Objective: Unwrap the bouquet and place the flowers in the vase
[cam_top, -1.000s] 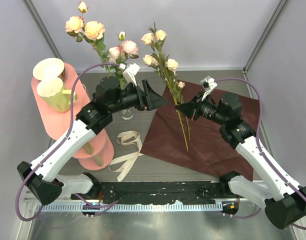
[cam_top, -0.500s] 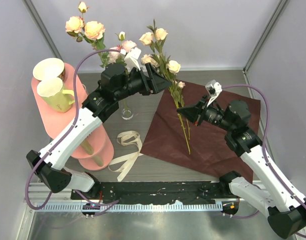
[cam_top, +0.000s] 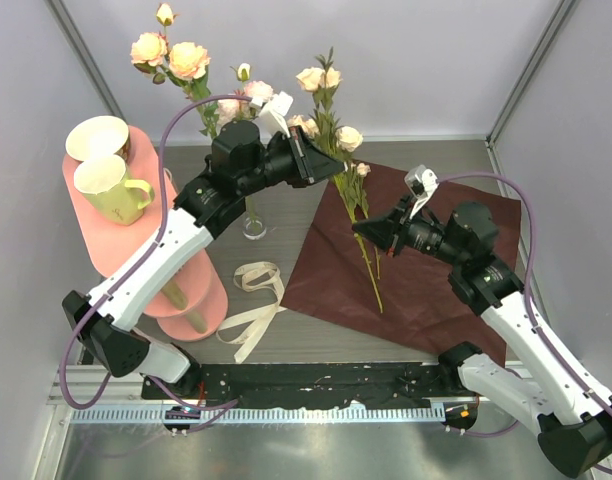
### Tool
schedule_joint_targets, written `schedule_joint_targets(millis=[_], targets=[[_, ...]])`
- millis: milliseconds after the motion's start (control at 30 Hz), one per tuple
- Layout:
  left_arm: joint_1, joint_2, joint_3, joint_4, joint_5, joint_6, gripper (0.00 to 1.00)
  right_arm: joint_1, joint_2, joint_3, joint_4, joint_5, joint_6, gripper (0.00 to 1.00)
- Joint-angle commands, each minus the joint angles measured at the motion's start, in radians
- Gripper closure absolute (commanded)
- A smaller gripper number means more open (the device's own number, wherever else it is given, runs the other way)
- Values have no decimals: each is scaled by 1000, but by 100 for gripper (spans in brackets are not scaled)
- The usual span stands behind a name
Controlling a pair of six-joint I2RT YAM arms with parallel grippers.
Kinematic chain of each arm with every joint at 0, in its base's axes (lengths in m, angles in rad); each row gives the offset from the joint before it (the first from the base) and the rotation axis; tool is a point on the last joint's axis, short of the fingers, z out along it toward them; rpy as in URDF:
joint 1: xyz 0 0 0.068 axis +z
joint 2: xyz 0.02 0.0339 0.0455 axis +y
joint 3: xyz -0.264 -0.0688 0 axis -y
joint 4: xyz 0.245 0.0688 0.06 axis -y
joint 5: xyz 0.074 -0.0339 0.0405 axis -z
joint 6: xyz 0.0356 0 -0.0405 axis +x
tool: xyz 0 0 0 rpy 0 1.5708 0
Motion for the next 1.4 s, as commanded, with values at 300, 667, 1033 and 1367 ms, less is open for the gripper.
schedule_joint_targets(millis=[300, 667, 1033, 1367], targets=[[0, -131, 73, -138, -178, 368, 100, 9, -36, 35, -67, 371, 0, 32], [2, -274, 90, -77, -687, 910, 100, 8, -13, 26, -25, 393, 46, 32], [53, -257, 62, 166, -803, 997, 100, 9, 5, 20, -4, 384, 60, 32], [60, -280, -30, 308, -780, 1016, 100, 9, 8, 16, -4, 382, 57, 32]])
